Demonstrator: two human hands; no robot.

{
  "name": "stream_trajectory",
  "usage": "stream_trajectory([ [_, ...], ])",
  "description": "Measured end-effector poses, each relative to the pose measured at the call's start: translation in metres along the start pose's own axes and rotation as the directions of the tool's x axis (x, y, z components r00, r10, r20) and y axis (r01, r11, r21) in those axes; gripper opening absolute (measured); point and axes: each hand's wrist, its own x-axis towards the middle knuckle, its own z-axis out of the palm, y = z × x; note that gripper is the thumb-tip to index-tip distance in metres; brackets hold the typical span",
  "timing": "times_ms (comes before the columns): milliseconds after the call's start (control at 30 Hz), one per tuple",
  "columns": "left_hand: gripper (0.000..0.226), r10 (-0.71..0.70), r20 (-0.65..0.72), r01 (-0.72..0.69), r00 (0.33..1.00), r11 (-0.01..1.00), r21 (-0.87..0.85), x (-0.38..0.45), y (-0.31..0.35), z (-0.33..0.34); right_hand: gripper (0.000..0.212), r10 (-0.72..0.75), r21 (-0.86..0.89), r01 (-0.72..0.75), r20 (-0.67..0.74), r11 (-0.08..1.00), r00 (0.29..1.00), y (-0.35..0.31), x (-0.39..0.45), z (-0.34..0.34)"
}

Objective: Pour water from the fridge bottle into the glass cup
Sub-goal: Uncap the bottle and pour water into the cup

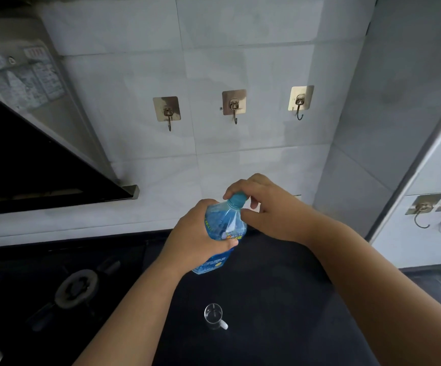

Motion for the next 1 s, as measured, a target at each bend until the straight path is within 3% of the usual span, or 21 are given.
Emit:
stream_trajectory([
  [133,0.071,-0.004,0.017,0.003,1.0,1.0,0.011,0.001,-0.001,0.004,0.02,0.011,0.107,-0.006,-0.046,0.994,0.999,-0.004,0.001,0.002],
  [433,0.074,0.001,0.076,-0.004,0.997,0.999,0.04,0.003,-0.005,0.025,0.034,0.143,0.185,-0.132,-0.051,0.974,0.988,0.009,-0.009,0.003],
  [667,0.091,-0.027,0.062,0.016,0.998,0.985,0.174,0.003,-0.009,0.049,0.049,0.207,0.077,-0.203,-0.05,0.976,0.977,0.032,-0.013,0.015],
  [767,0.091,-0.06,0.095,0.04,0.994,0.98,0.196,0.004,-0.011,0.057,0.05,0.191,0.079,-0.185,-0.08,0.98,0.978,0.04,-0.019,0.021],
  [1000,0.086,-0.042,0.102,0.025,0.994,0.987,0.159,0.004,-0.015,0.07,0.06,0.225,0.259,-0.157,-0.26,0.953,0.939,0.058,-0.027,0.035],
])
